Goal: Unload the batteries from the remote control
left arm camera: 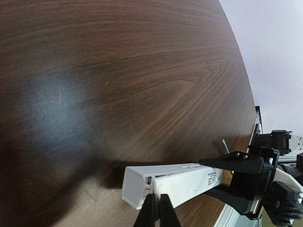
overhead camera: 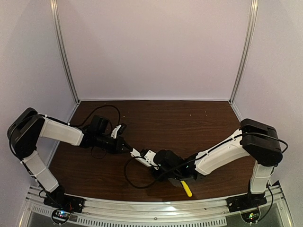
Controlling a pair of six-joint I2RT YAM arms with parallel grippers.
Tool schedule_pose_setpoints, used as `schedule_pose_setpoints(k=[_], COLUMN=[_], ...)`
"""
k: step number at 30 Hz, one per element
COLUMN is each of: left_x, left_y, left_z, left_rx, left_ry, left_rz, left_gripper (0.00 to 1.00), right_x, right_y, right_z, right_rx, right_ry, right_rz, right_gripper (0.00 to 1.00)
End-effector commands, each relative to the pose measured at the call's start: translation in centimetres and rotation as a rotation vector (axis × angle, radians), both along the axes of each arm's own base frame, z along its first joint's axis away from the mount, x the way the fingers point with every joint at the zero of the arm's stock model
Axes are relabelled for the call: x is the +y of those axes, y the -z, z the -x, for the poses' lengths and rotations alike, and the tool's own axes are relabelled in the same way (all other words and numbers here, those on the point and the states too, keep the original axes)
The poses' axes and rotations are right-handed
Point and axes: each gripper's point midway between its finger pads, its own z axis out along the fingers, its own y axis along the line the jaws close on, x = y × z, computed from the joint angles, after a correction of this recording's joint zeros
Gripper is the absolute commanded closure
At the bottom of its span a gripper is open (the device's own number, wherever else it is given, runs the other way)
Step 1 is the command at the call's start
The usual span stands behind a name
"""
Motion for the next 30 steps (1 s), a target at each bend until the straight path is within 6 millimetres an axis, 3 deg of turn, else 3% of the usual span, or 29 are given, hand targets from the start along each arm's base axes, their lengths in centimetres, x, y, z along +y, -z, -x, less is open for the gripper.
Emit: schedule_pose_setpoints(k=[1,9,16,30], left_x=[0.9,0.8,0.6,-0.2], left_y=[2.1,2.1,1.6,-0.8], left_z=[0.0,0.1,0.0,-0.4], left_rx=[0.019,0.023,0.021,0.002], left_ry=[-0.023,-0.016,-0.011,0.005], left_rz=[-0.045,-0.038,-0.027,0.019], left_gripper=[1.00,1.00,1.00,1.00], right_x=[0.7,0.3,-0.2,-3.2], right_y=[-1.2,-1.6,-2.8,-6.2], right_z=[-1.2,-1.2,-1.5,-2.9], right_rx=[-0.020,-0.003,-0.011,-0.016], right_ry=[0.042,0.045,0.050,0.042], right_rz=[-0.060,-0.079,-0.087,-0.112], right_gripper=[0.76,0.33,0.11,0.06])
